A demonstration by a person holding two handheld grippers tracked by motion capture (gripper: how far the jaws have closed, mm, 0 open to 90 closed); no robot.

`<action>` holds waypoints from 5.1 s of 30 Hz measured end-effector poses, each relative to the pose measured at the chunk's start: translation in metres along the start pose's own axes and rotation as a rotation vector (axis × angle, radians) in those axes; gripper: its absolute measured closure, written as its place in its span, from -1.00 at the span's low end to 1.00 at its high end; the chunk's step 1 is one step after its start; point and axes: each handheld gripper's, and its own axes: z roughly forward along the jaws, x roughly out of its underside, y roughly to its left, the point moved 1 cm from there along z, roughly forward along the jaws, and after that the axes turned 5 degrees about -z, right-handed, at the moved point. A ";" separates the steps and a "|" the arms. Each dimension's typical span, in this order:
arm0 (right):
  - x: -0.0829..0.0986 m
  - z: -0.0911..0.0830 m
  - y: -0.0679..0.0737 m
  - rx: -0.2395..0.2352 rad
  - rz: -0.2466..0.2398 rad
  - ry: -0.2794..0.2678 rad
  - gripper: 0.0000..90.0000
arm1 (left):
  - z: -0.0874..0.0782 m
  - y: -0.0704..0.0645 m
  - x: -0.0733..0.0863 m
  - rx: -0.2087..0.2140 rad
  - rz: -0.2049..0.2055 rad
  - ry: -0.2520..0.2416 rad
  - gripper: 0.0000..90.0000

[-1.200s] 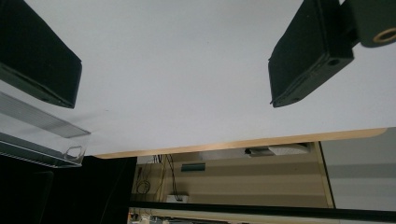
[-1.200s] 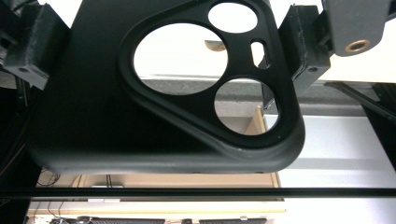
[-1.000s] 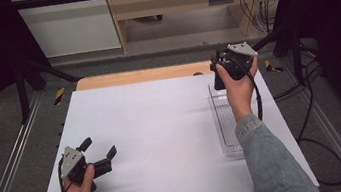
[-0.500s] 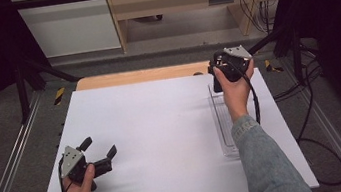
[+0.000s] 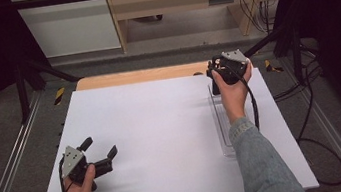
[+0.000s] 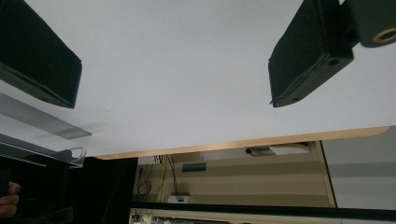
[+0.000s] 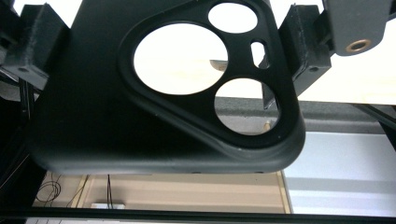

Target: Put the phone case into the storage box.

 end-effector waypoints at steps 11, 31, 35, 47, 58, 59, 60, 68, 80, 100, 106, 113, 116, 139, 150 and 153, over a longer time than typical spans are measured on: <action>0.013 0.009 0.002 -0.018 0.014 0.013 -0.70 | 0.001 0.000 0.001 0.001 0.004 0.003 -0.94; 0.022 0.016 0.004 -0.034 0.000 0.017 -0.70 | 0.002 -0.001 0.000 0.007 0.001 0.001 -0.94; 0.024 0.018 0.007 -0.031 -0.004 0.022 -0.70 | 0.002 0.000 0.000 0.007 0.000 0.001 -0.94; 0.028 0.023 0.005 -0.031 0.003 0.026 -0.70 | 0.001 0.001 0.001 0.000 -0.004 0.002 -0.94; 0.031 0.026 0.002 -0.034 0.016 0.024 -0.70 | 0.003 0.001 0.002 0.002 -0.003 0.007 -0.94; 0.031 0.026 0.001 -0.037 0.008 0.030 -0.70 | 0.003 0.001 0.002 0.002 -0.004 0.007 -0.94; 0.031 0.026 0.001 -0.037 0.008 0.030 -0.70 | 0.003 0.001 0.002 0.002 -0.004 0.007 -0.94; 0.031 0.026 -0.001 -0.039 0.025 0.032 -0.70 | 0.003 0.000 0.002 0.003 -0.002 0.005 -0.94; 0.030 0.026 -0.004 -0.045 0.037 0.009 -0.70 | 0.003 -0.001 0.002 0.008 0.003 0.011 -0.94; 0.031 0.027 -0.002 -0.057 0.032 0.007 -0.70 | 0.003 -0.001 0.002 0.004 0.007 0.011 -0.94; 0.031 0.027 -0.001 -0.070 0.040 0.014 -0.71 | 0.003 -0.002 0.002 0.006 0.011 0.013 -0.94; 0.030 0.027 0.001 -0.074 0.041 0.015 -0.72 | 0.003 -0.002 0.002 0.006 0.010 0.012 -0.94; 0.030 0.027 0.001 -0.073 0.040 0.016 -0.72 | 0.003 -0.002 0.002 0.008 0.010 0.011 -0.94; 0.031 0.028 0.006 -0.055 0.002 0.028 -0.73 | 0.003 -0.003 0.002 0.010 0.009 0.014 -0.94; 0.030 0.027 0.007 -0.048 0.007 0.042 -0.75 | 0.002 -0.002 0.001 0.007 0.006 0.012 -0.94; 0.030 0.028 0.008 -0.048 0.008 0.042 -0.77 | 0.002 -0.002 0.001 0.005 0.004 0.014 -0.94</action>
